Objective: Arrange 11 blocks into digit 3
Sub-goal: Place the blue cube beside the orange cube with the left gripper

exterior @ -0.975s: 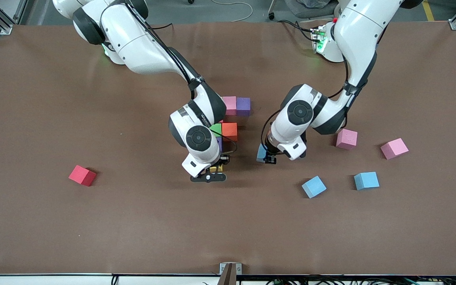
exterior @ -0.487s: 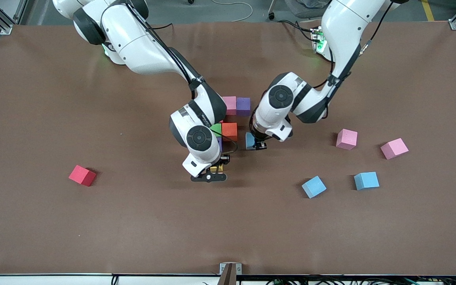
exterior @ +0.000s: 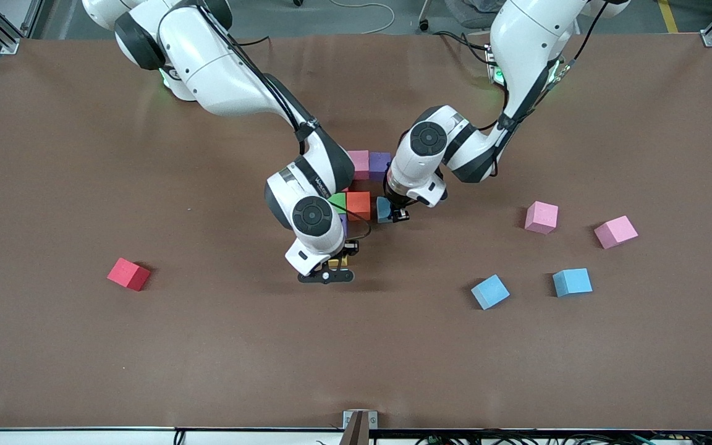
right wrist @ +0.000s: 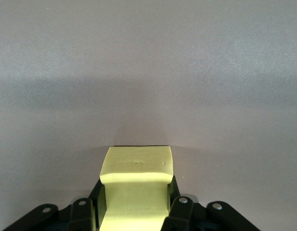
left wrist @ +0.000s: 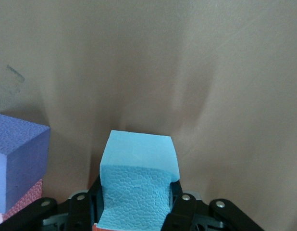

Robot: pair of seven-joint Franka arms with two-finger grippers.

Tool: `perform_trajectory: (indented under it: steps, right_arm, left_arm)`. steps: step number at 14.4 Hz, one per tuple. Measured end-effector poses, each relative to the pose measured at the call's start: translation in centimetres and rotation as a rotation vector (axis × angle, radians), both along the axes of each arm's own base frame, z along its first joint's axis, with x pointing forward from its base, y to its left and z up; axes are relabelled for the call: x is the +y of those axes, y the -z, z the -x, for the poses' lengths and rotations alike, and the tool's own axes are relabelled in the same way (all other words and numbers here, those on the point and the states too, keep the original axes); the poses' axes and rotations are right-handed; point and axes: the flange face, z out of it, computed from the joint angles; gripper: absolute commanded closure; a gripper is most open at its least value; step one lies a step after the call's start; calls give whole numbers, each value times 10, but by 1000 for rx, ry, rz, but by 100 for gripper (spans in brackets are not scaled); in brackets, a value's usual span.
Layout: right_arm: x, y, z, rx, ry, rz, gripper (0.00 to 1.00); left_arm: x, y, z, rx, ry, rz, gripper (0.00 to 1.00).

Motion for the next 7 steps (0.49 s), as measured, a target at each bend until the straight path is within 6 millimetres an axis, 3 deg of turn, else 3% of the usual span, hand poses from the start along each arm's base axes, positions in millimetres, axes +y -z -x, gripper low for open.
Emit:
perform_trajectory:
  steps: [7]
  right_arm:
    - [4,0,3,0,-5,0,100]
  left_arm:
    - [-5,1,6,-10,10,10,68]
